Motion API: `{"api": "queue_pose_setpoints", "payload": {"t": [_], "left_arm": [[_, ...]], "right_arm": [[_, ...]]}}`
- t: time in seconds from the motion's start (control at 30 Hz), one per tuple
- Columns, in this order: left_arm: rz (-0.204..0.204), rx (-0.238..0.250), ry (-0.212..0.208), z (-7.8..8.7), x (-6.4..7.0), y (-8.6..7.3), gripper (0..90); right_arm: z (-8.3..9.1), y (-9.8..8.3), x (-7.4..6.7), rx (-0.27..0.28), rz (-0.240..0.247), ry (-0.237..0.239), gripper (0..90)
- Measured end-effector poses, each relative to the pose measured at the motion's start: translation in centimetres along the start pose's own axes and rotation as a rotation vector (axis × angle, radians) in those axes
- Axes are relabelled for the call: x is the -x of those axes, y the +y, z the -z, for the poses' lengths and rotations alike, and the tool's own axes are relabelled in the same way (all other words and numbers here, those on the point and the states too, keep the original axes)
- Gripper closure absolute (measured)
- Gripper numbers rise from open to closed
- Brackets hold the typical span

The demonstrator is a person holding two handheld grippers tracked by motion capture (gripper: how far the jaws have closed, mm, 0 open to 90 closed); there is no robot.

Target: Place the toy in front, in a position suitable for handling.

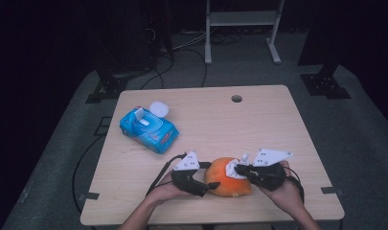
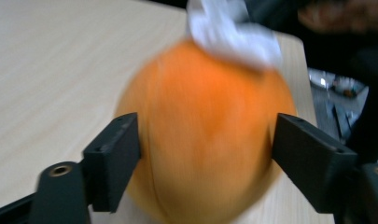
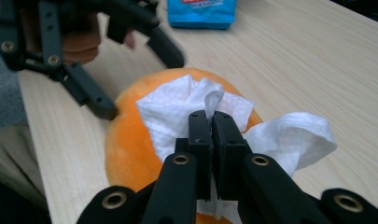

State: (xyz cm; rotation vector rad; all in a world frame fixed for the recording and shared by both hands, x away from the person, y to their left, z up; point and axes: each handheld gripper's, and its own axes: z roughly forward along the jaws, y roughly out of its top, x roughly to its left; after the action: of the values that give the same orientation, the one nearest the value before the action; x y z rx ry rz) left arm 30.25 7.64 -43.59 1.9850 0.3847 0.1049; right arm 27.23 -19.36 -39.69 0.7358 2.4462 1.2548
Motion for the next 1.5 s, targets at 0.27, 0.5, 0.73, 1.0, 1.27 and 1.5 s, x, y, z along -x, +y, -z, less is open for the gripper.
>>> {"api": "queue_pose_setpoints", "payload": {"t": [0.27,0.5,0.73,1.0,1.27,1.5], "left_arm": [[-0.002,-0.013,0.010,-0.5,0.0,-0.5,28.6],[-0.006,-0.036,0.014,-0.1,-0.2,-0.9,31.1],[-0.006,-0.040,0.010,-0.2,0.1,-1.0,31.1],[-0.016,-0.045,0.010,-0.2,0.3,-1.0,31.2],[-0.011,-0.041,0.011,-0.2,0.3,-1.1,31.1],[-0.028,-0.044,0.007,-0.6,0.8,-0.8,31.1]], "right_arm": [[-0.5,0.5,-0.6,0.011,0.031,0.036,86.3],[0.3,-1.6,2.0,-0.023,-0.053,-0.016,86.4],[0.8,-0.8,1.4,0.043,-0.065,0.051,86.4],[0.4,-2.2,2.4,-0.036,-0.074,0.036,86.3],[0.5,-1.1,1.2,-0.001,-0.016,0.096,86.2],[1.0,-1.7,2.5,-0.016,-0.067,0.042,86.5]]}}
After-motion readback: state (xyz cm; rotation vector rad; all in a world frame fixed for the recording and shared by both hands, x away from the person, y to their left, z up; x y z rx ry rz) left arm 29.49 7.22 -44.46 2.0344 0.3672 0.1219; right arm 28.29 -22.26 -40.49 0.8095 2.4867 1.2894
